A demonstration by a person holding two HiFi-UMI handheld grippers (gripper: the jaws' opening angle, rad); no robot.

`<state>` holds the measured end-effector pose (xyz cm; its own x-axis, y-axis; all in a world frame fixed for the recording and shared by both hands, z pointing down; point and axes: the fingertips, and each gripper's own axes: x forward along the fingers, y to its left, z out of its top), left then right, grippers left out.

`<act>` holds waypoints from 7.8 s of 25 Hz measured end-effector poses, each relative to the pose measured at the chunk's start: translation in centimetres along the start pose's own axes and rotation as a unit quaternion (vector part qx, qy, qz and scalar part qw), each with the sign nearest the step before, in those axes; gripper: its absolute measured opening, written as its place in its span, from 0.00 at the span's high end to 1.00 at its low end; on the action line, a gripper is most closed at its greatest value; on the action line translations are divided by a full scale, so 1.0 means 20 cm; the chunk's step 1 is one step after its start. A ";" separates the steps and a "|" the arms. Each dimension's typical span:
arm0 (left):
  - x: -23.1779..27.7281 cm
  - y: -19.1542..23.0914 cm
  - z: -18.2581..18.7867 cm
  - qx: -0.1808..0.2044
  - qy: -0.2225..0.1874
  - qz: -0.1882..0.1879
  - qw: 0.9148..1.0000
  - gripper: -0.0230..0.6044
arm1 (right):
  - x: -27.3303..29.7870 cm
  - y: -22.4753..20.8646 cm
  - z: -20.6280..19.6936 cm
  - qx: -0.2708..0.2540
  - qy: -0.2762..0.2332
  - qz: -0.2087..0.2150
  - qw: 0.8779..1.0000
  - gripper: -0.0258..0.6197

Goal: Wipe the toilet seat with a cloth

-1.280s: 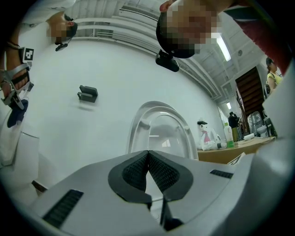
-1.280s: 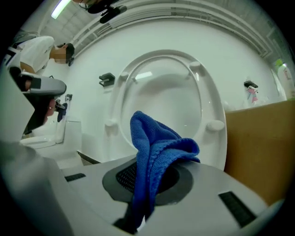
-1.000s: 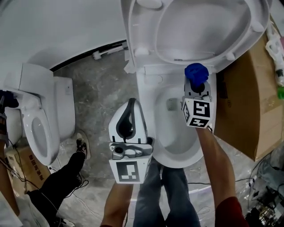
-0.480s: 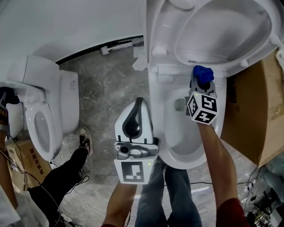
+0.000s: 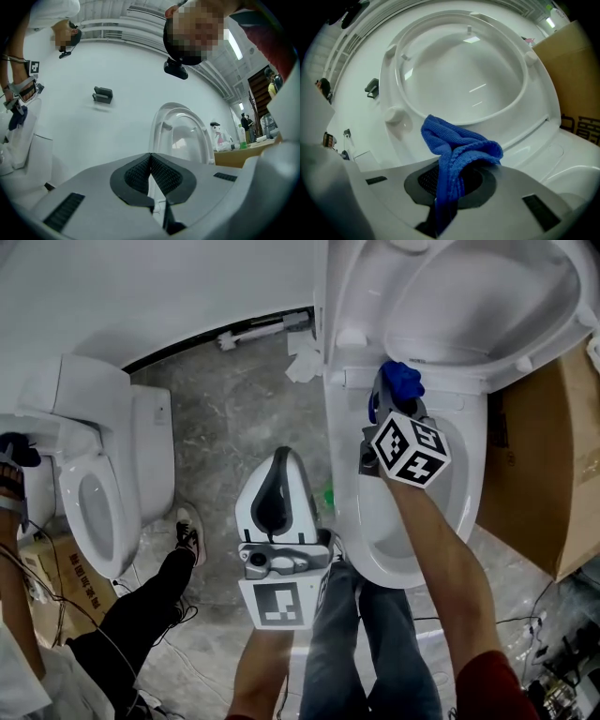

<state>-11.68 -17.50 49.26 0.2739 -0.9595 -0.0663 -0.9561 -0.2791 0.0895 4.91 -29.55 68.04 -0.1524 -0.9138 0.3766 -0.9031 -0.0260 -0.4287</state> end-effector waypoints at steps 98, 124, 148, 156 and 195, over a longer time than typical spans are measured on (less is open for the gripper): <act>0.06 -0.14 0.85 0.008 -0.062 0.010 0.998 0.94 | -0.74 0.76 1.79 -0.359 -0.198 0.109 0.905 0.88; 0.11 -0.26 0.76 0.015 -0.048 -0.006 0.999 0.94 | -0.81 0.16 2.01 -0.357 -0.214 0.006 0.909 0.88; 0.14 -0.38 0.65 0.021 -0.036 -0.016 0.999 0.94 | -0.86 -0.22 1.87 -0.370 -0.212 -0.051 0.903 0.88; 0.12 -0.37 0.57 0.022 -0.030 -0.014 0.999 0.94 | -0.82 -0.34 1.69 -0.363 -0.194 -0.060 0.909 0.88; 0.02 -0.25 0.06 0.023 0.008 0.005 1.000 0.94 | -0.44 -0.69 0.77 -0.331 -0.080 -0.073 0.937 0.88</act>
<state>-6.91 -16.53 47.68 0.2657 -0.9627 -0.0504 -0.9624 -0.2679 0.0444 24.97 -27.44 58.05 0.0062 -0.9706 0.2408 -0.9688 0.0539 0.2419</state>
